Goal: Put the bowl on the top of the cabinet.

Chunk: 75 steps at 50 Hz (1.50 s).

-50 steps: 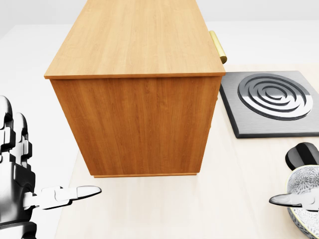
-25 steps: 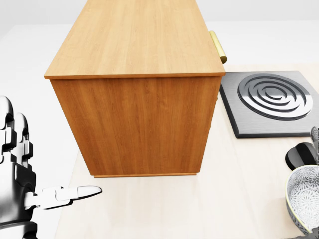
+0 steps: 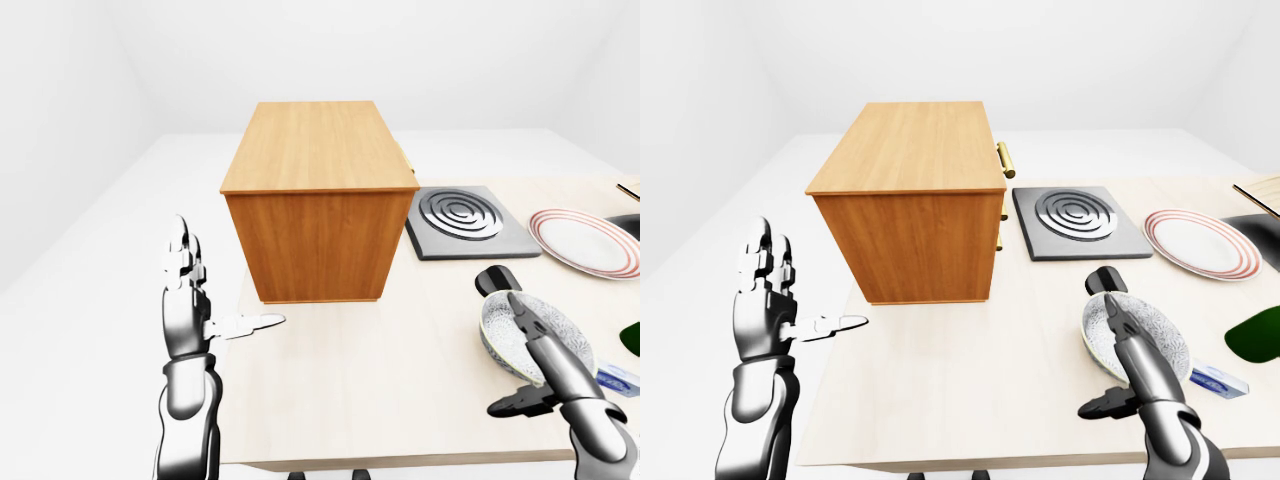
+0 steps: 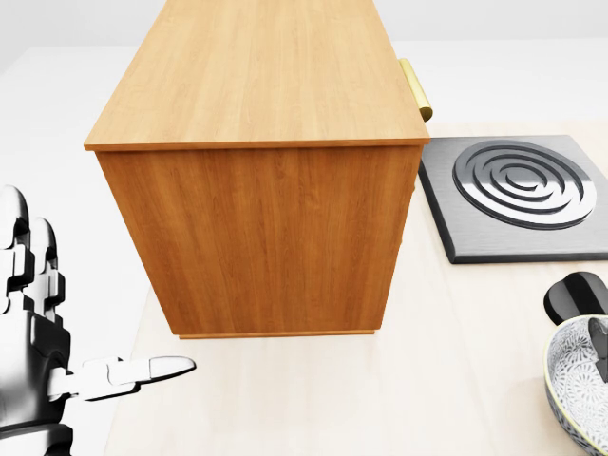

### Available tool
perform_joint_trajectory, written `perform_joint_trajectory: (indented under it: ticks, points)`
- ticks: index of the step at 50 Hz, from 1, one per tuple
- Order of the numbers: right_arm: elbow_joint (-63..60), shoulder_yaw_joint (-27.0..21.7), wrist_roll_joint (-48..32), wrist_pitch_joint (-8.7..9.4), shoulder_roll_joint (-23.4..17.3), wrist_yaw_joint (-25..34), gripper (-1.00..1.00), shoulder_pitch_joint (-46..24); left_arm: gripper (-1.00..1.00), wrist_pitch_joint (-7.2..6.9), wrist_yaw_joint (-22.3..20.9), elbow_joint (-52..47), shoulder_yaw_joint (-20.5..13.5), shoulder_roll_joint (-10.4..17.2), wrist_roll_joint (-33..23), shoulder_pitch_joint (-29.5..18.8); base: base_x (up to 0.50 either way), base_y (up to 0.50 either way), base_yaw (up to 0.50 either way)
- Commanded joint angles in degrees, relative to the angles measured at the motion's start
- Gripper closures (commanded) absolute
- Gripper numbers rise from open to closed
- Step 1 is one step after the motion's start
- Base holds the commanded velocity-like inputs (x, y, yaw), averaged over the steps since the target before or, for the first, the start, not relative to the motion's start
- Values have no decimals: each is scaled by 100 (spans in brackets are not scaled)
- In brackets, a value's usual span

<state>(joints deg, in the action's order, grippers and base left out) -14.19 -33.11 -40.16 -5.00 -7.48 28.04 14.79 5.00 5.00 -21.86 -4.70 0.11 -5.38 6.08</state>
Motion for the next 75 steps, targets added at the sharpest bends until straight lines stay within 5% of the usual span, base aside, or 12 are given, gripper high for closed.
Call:
perform_joint_trajectory:
  ticks: [1,33,34,35,36,58,64,69,73,75]
  points:
    - [480,8,-234,0,-84,-104,-100,100,-100,0,-5,31,17,2,-9,-10,0,0,0]
    - [1152,227,-696,0,-169,-114,-100,307,-100,0,-17,20,23,2,-15,-8,0,0,0]
    - [1176,230,-698,0,-168,-134,5,307,-100,0,-18,37,26,3,-17,-10,0,0,0]
    - [1155,225,-691,0,-167,-123,66,311,-100,0,-19,37,26,4,-16,-11,0,0,0]
    - [1138,219,-683,0,-166,-113,100,316,-100,0,-19,41,26,4,-16,-13,0,0,0]
    - [576,-22,-616,0,-125,235,100,242,-100,0,3,50,26,6,-27,-46,0,0,0]
    - [-732,-528,-74,0,-250,1150,100,-76,-100,0,6,65,29,10,-26,-51,0,0,0]
    - [-1908,-1028,463,0,-595,1196,100,-625,-100,0,3,120,25,13,-18,-55,0,0,0]
    - [-2702,-1365,876,924,-1388,1196,100,-1367,-100,0,-9,127,30,14,-14,-49,0,0,0]
    - [-2838,-1406,963,1000,-1742,1196,100,-1641,-100,0,-14,112,33,13,-15,-45,0,0,0]
